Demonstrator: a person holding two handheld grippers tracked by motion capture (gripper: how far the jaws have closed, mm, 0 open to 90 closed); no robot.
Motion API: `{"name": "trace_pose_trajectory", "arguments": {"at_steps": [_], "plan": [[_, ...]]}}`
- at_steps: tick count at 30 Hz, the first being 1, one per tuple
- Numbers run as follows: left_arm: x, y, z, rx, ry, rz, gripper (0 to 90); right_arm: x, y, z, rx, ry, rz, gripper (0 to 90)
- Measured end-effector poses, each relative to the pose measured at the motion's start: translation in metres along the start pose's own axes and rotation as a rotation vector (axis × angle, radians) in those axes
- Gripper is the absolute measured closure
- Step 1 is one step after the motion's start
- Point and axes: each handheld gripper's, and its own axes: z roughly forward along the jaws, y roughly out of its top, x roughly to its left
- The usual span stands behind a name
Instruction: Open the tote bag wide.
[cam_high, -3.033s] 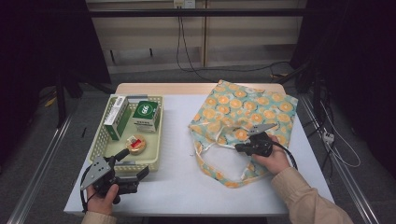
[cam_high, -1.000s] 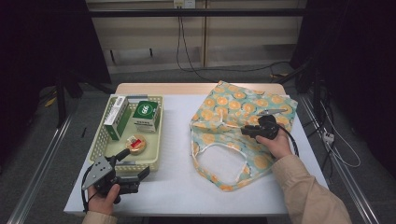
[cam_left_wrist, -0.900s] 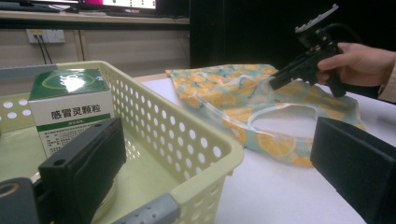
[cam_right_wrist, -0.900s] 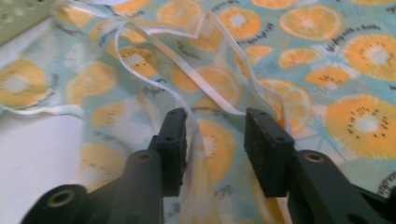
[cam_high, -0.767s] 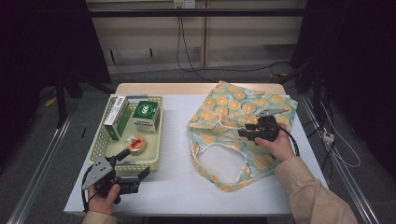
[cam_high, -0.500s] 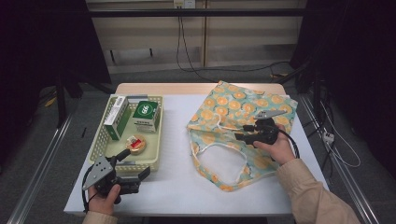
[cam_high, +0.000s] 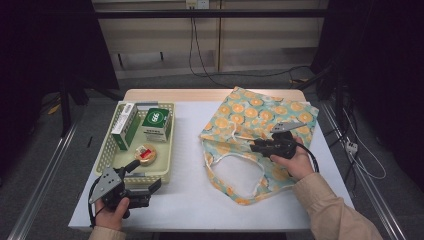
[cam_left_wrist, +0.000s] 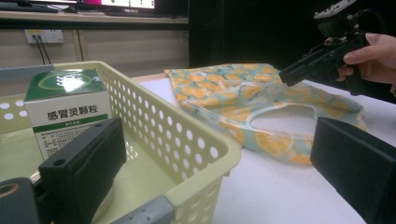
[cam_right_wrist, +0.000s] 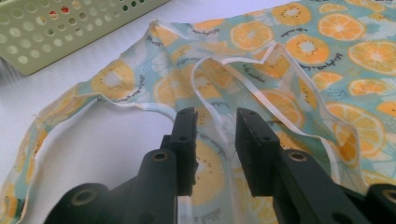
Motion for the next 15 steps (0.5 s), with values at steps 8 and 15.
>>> {"name": "trace_pose_trajectory", "arguments": {"at_steps": [8,15], "plan": [[0.0,0.0,0.0,0.001,-0.001,0.006,3.3,0.012,0.0,0.003,-0.003,0.053,-0.011,85.6],[-0.002,0.001,0.001,-0.004,-0.003,0.004,3.3,0.019,-0.011,0.016,0.047,0.088,-0.014,90.0]]}}
